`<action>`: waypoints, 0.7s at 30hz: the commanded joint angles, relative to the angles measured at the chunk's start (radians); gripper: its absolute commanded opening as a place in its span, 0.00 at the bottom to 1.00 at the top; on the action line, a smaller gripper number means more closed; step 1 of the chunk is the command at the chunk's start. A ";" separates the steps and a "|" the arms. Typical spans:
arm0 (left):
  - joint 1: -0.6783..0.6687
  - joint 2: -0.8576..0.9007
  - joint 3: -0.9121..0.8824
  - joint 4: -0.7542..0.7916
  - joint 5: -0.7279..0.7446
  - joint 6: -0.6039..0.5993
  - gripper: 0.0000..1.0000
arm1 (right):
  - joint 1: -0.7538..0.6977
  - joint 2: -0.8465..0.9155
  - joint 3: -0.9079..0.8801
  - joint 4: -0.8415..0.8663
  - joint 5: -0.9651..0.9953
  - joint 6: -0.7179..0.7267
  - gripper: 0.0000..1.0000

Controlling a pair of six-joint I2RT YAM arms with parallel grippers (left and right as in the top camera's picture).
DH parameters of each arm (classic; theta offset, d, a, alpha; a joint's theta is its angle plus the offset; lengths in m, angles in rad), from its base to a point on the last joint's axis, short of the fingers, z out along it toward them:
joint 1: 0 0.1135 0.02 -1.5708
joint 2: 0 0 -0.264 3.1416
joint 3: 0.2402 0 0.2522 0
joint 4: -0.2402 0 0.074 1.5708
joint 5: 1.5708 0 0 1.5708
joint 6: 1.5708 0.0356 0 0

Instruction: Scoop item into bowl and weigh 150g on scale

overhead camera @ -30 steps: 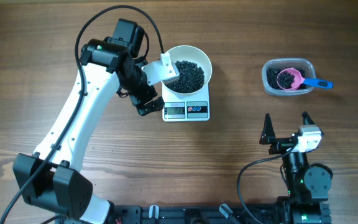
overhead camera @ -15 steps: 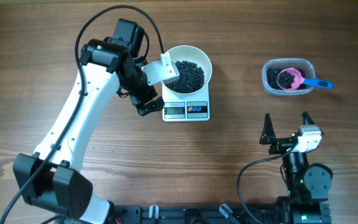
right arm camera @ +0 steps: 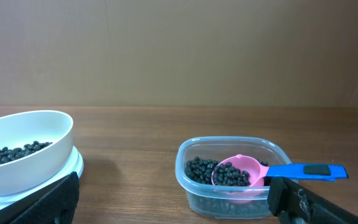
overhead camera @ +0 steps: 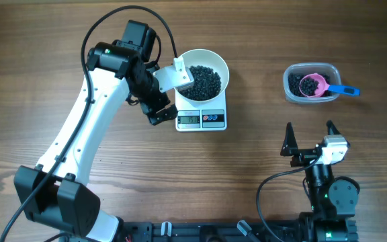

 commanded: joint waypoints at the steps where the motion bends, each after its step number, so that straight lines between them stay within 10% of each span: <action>1: 0.002 0.013 -0.006 -0.001 0.002 0.013 1.00 | 0.004 -0.009 0.000 0.001 -0.019 -0.009 1.00; 16: 0.002 0.013 -0.006 -0.004 0.010 0.011 1.00 | 0.004 -0.002 0.000 0.002 -0.016 -0.010 1.00; 21: 0.010 0.003 -0.006 0.129 0.032 -0.436 1.00 | 0.004 -0.002 0.000 0.002 -0.016 -0.010 1.00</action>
